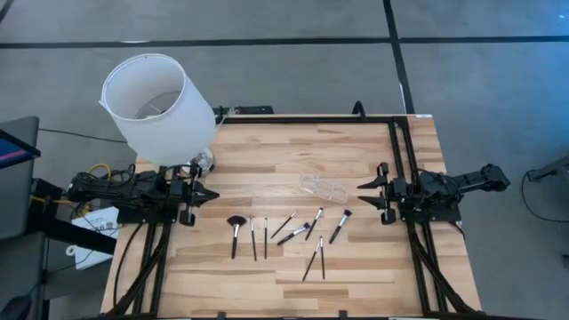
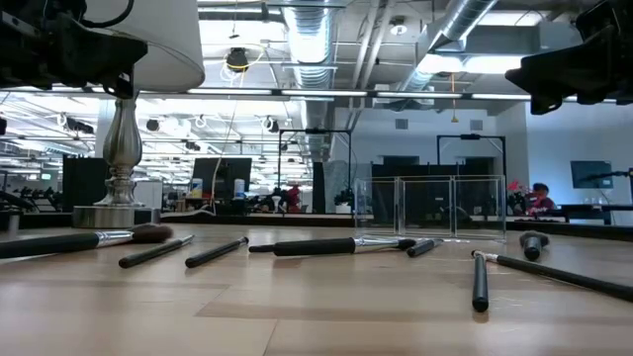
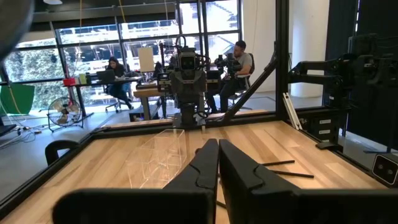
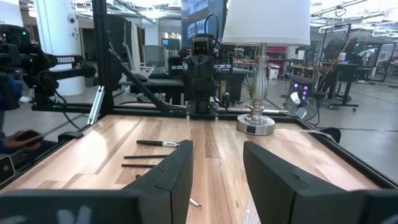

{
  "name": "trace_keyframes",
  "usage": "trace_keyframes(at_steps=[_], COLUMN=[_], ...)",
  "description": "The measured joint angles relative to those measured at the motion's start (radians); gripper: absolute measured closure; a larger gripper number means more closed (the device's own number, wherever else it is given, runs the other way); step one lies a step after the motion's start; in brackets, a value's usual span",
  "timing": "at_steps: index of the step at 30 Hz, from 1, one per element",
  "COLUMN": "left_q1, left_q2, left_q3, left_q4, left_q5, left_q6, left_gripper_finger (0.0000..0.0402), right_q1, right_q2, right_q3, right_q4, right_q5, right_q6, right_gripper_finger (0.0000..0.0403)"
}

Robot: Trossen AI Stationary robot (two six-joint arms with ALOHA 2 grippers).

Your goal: Put items in baskets/containers

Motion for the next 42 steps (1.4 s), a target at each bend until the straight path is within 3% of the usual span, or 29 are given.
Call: trace_keyframes(at_steps=[25,30,42], left_q1=[0.000,0.000,0.000], left_q2=[0.000,0.000,0.000], left_q3=[0.000,0.000,0.000], left_q4=[0.000,0.007,0.012], left_q5=[0.000,-0.010,-0.011], left_q6=[0.001,0.126,0.070], left_gripper_finger=[0.0390,0.0390,0.0390], right_q1=[0.000,0.000,0.000], right_q2=[0.000,0.000,0.000], right_q3=[0.000,0.000,0.000], right_q4=[0.000,0.000,0.000], right_q5=[0.000,0.000,0.000], right_q6=[0.000,0.000,0.000], right_gripper_finger=[0.0269,0.0270,0.0269])
